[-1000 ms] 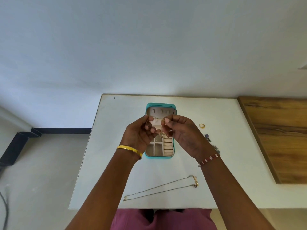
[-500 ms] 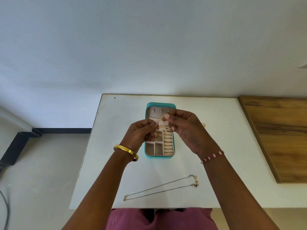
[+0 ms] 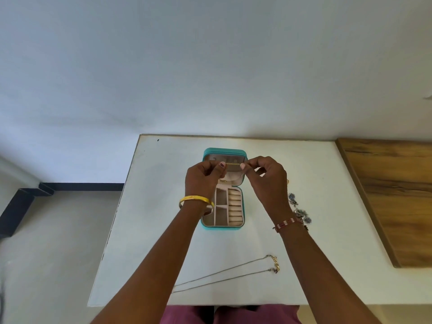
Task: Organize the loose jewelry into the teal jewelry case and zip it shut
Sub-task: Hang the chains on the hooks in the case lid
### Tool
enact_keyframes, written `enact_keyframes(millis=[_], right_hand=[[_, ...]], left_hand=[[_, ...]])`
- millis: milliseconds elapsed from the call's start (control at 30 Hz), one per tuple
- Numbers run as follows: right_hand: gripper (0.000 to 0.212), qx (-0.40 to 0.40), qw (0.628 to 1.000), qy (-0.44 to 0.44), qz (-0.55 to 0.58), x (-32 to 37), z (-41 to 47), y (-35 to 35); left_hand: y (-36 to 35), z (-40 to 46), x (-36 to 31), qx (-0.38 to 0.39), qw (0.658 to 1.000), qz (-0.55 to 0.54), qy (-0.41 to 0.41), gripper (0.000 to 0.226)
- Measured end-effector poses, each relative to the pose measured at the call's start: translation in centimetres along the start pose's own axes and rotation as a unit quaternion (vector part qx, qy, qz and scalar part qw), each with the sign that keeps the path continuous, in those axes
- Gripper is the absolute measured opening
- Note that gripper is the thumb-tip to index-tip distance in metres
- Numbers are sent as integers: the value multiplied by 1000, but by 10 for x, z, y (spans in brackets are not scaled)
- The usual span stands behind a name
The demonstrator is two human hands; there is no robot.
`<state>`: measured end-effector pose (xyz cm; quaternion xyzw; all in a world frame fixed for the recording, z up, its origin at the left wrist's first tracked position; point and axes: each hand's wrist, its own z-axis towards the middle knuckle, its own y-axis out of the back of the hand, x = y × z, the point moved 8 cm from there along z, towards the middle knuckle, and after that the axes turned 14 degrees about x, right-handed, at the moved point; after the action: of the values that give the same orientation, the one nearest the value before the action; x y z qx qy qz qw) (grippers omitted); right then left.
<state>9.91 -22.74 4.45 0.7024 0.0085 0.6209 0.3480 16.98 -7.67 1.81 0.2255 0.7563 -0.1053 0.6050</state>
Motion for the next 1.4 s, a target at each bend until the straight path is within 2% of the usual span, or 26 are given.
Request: enact_keyframes(millis=[233,467,600,700,800,1033,1267,1400], right_hand=[[17,-62,982,101,-147,6,7,-5],[15,-102,955,177,-216,13,4,-12],[19,-92,954,205,-196,13,6,-16],[7,-83,954,227,-176,13,7,-18],[4,-78,955,232,-168,13,9,-18],[6,-70,948,237,-198,13,13,-18],[11,-46,958,215,-186,7,18,-24],[19,-42,960,213,-176,7,19,-23]], left_hand=[[-3,4,-5,-79,989,122,-18,25],[-13,2,-10,-107,957,259,-68,26],[-17,3,-18,-114,933,319,-119,26],[-18,4,-21,-122,917,351,-145,22],[-17,5,-23,-134,903,377,-156,20],[-11,9,-22,-136,911,363,-138,20],[-6,7,-33,-190,839,477,-181,20],[-3,10,-32,-185,831,488,-191,15]])
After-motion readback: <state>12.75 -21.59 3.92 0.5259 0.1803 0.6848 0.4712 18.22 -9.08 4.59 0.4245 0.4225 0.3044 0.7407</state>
